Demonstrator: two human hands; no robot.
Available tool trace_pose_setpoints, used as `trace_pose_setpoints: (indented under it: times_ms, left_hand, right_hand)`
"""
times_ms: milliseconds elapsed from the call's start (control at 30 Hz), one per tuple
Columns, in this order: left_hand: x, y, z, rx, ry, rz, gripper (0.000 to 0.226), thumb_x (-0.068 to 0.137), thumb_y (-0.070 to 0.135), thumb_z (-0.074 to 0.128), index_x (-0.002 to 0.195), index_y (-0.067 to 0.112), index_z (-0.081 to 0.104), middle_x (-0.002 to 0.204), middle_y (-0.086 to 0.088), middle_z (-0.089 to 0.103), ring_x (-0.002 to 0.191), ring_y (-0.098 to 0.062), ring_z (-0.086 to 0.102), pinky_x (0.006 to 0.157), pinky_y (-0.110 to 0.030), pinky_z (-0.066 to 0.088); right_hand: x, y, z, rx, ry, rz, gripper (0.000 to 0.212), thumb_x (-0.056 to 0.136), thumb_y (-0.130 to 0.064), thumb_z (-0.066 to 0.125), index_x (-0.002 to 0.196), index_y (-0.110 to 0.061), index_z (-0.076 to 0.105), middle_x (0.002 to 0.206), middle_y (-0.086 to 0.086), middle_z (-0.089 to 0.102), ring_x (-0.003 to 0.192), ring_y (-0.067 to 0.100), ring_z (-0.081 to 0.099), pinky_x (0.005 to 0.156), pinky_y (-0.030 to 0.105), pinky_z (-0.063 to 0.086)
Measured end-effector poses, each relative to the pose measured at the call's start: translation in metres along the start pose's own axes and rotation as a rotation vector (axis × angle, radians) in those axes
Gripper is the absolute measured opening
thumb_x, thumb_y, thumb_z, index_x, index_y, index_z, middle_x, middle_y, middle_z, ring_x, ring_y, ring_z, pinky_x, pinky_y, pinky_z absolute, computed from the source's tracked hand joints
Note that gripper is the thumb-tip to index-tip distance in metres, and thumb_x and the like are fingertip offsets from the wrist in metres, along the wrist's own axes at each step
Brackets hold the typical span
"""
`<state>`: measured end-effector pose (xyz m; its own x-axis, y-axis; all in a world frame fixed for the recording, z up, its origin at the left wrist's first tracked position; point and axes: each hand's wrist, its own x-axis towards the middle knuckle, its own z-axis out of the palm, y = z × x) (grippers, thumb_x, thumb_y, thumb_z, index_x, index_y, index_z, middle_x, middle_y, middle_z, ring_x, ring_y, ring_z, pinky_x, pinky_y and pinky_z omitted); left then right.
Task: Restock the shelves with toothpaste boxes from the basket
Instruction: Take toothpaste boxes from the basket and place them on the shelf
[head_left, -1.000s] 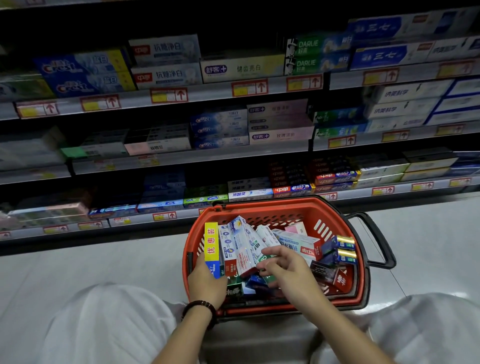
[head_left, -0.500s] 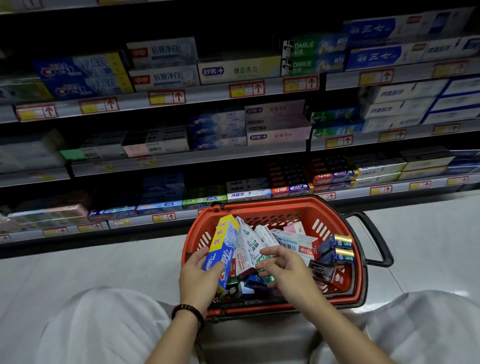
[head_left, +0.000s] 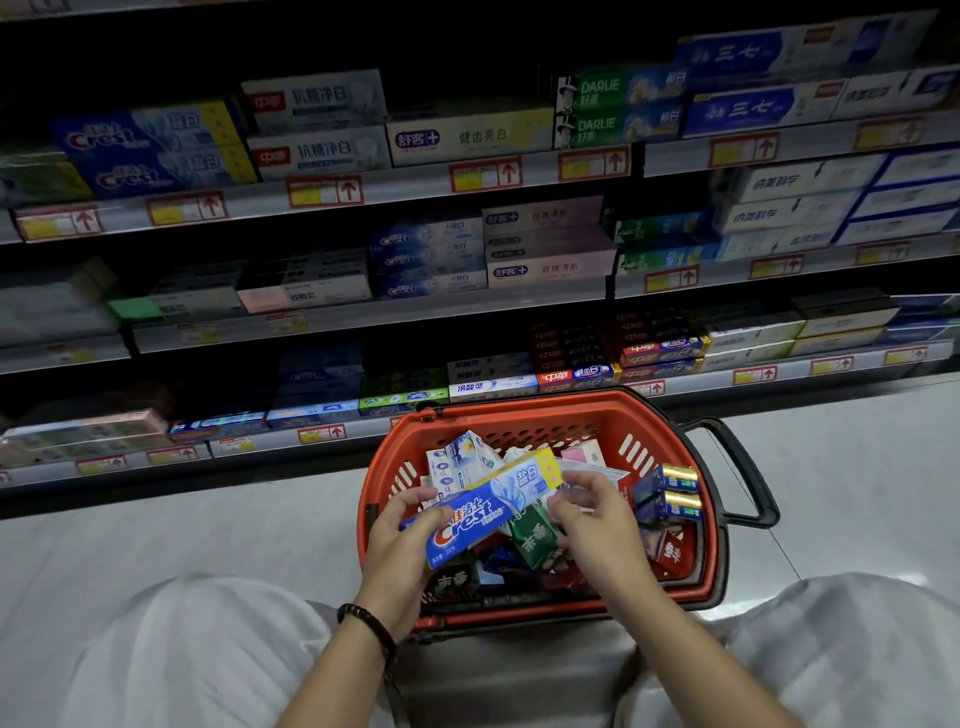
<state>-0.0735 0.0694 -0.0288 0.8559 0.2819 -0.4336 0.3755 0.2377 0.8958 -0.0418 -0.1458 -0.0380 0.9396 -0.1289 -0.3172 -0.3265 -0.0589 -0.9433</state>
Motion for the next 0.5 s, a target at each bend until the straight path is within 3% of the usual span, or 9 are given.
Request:
trace_pose_setpoints:
  times_ms: [100,167,233,333,400,500]
  left_hand:
    - [-0.003,0.003,-0.001,-0.012,-0.052,-0.031,0.025,0.092,0.018,0.075,0.115,0.014,0.067,0.117,-0.009,0.075,0.096,-0.023,0.078,0.075,-0.04,0.063]
    - [-0.004,0.006,-0.001,-0.018,-0.07,-0.031,0.018,0.094,0.017,0.071,0.111,0.011,0.066,0.119,-0.011,0.074,0.094,-0.022,0.078,0.068,-0.035,0.063]
    - [-0.006,0.009,-0.001,-0.046,-0.089,-0.032,0.01,0.099,0.014,0.065,0.107,0.008,0.063,0.117,-0.014,0.074,0.09,-0.02,0.077,0.062,-0.033,0.062]
    - [-0.008,0.011,-0.002,-0.072,-0.127,-0.014,0.011,0.099,0.015,0.063,0.106,0.007,0.061,0.116,-0.015,0.073,0.09,-0.021,0.077,0.059,-0.032,0.062]
    - [-0.008,0.013,-0.001,-0.078,-0.135,-0.003,0.022,0.091,0.022,0.069,0.107,0.007,0.062,0.113,-0.014,0.074,0.091,-0.023,0.078,0.061,-0.032,0.063]
    - [-0.008,0.014,-0.001,-0.102,-0.118,-0.005,0.042,0.08,0.034,0.072,0.112,0.009,0.064,0.111,-0.013,0.076,0.092,-0.023,0.077,0.064,-0.035,0.063]
  right_hand:
    - [0.004,-0.002,-0.005,0.035,0.073,0.021,0.041,0.098,-0.021,0.074,0.133,-0.032,0.057,0.136,0.0,0.062,0.114,0.022,0.068,0.098,0.047,0.059]
    - [0.008,-0.005,-0.012,0.035,0.129,0.039,0.054,0.099,-0.024,0.073,0.149,-0.023,0.051,0.143,0.003,0.056,0.128,0.026,0.061,0.103,0.045,0.054]
    - [0.012,-0.007,-0.019,0.07,0.158,0.042,0.056,0.101,-0.024,0.071,0.153,-0.018,0.052,0.146,0.005,0.057,0.132,0.027,0.059,0.1,0.042,0.051]
    - [0.016,-0.01,-0.023,0.163,0.135,0.101,0.037,0.103,-0.02,0.067,0.14,-0.013,0.064,0.127,0.006,0.073,0.113,0.022,0.069,0.087,0.038,0.056]
    - [0.018,-0.008,-0.021,0.155,0.104,0.136,0.024,0.102,-0.018,0.068,0.125,-0.013,0.072,0.108,0.005,0.08,0.105,0.024,0.074,0.088,0.045,0.062]
    - [0.018,-0.007,-0.021,0.141,0.079,0.114,0.018,0.103,-0.017,0.067,0.119,-0.015,0.076,0.1,0.003,0.082,0.103,0.026,0.077,0.091,0.048,0.064]
